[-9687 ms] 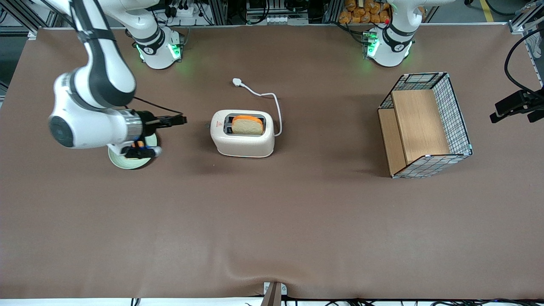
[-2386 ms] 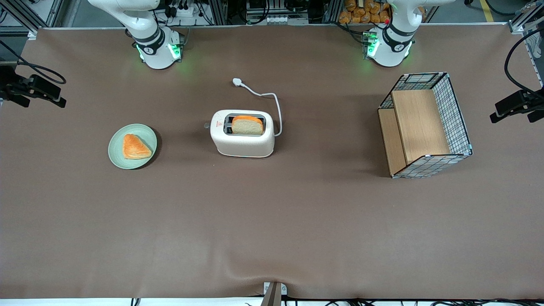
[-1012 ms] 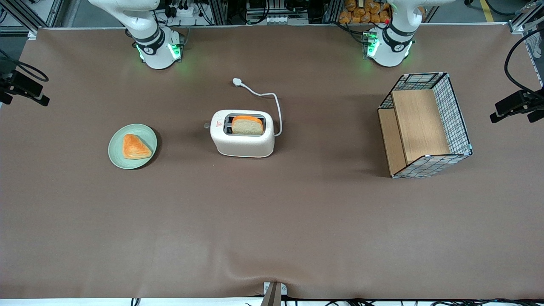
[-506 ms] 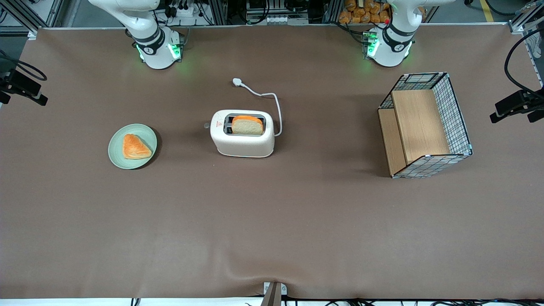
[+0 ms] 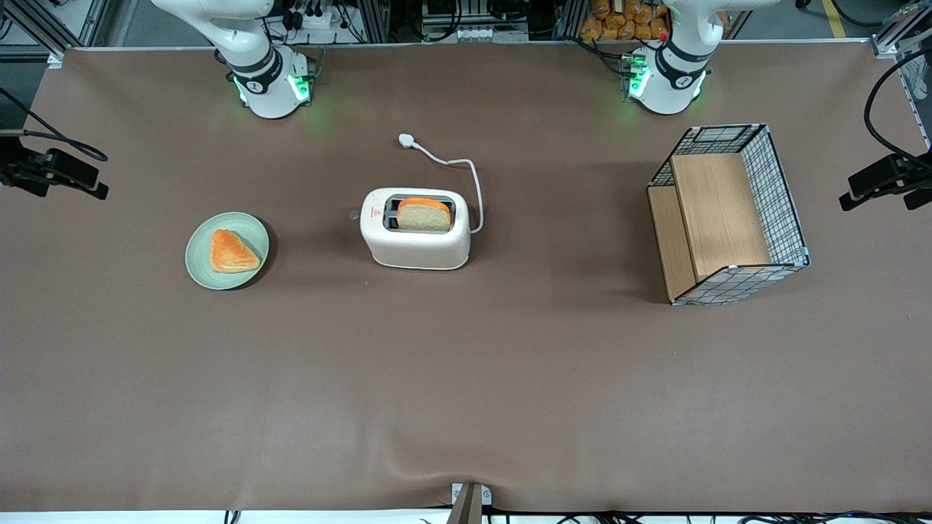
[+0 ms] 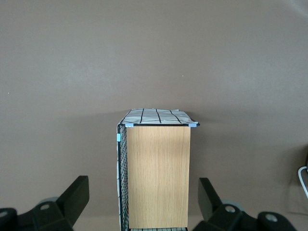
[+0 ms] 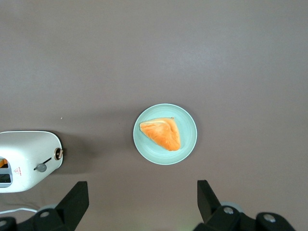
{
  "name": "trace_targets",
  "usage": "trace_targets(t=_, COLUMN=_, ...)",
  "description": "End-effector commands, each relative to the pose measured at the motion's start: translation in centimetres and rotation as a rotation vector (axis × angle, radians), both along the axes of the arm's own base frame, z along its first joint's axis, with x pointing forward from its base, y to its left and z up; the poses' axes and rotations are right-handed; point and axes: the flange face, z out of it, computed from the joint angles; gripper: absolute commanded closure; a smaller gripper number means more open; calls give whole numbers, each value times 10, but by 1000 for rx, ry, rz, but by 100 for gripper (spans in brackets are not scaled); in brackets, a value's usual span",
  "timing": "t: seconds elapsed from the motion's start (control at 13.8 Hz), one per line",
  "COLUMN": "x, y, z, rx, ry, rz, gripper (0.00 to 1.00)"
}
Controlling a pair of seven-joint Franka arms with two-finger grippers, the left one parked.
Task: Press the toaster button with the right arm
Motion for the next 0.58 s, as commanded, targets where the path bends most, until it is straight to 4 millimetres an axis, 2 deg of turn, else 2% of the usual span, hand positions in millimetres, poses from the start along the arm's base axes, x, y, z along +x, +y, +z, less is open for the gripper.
trace_targets(t=0.0, x=-5, y=0, z=4, rx=-12, ry=-4, rz=2, gripper=0)
trace_targets(t=0.51, x=-5, y=2, z=5, rx=-12, ry=-8, rz=18, gripper=0)
